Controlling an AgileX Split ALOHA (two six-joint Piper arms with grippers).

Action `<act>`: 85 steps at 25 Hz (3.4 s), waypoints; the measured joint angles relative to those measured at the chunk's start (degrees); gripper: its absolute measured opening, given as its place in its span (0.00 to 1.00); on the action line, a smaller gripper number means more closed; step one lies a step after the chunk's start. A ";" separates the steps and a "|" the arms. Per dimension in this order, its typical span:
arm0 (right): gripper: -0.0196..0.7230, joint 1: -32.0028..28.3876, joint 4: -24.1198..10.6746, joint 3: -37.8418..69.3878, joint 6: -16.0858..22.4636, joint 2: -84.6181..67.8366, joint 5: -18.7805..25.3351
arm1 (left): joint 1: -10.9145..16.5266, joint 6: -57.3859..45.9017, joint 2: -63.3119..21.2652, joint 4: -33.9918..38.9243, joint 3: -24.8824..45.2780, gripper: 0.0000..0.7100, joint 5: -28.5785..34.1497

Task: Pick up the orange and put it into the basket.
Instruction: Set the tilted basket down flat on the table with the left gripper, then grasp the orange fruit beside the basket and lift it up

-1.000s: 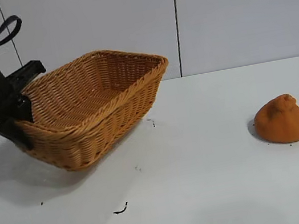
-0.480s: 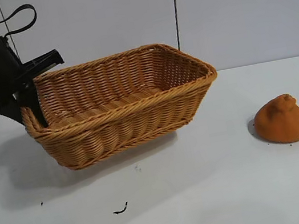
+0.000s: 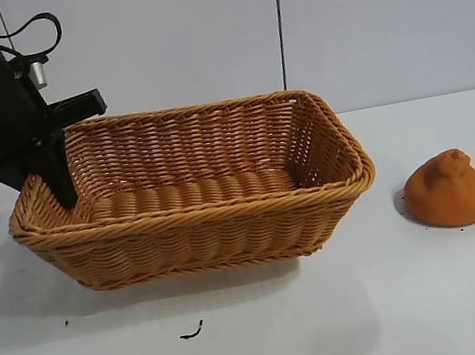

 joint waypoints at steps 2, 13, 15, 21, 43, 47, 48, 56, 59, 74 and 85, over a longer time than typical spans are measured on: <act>0.85 0.00 0.00 0.00 0.00 0.00 0.00 | 0.04 0.64 0.00 0.10 0.00 0.12 0.00; 0.85 0.00 0.00 0.00 0.00 0.00 -0.07 | 3.74 2.22 0.00 -0.13 0.00 0.12 -1.30; 0.85 0.00 0.00 0.00 0.00 0.00 -0.07 | 4.02 2.67 0.00 -0.07 0.00 0.12 -1.30; 0.85 0.00 0.00 0.00 0.00 0.00 -0.07 | 4.04 5.49 2.70 -2.58 -0.04 0.12 -1.27; 0.85 0.00 0.00 0.00 0.00 0.00 -0.02 | 4.13 7.01 8.74 -3.74 -0.04 0.78 -2.97; 0.85 0.00 0.00 0.00 0.00 0.00 -0.02 | 4.13 7.01 8.69 -3.74 -0.04 0.95 -2.91; 0.85 0.00 0.00 0.00 0.00 0.00 -0.02 | 4.13 7.01 8.63 -3.74 -0.04 0.96 -2.87; 0.85 0.00 0.00 0.00 0.00 0.00 -0.02 | 4.13 7.01 5.18 -0.96 -3.47 0.98 0.79; 0.85 0.00 0.00 0.00 0.00 0.00 -0.02 | 4.13 7.01 3.58 0.15 -6.12 0.98 3.75; 0.85 0.00 0.00 0.00 0.00 0.00 -0.02 | 8.51 7.07 1.16 13.67 -14.86 0.98 7.65; 0.85 0.00 0.00 0.00 0.00 0.00 -0.02 | 16.90 7.07 0.41 14.20 -13.79 0.98 7.64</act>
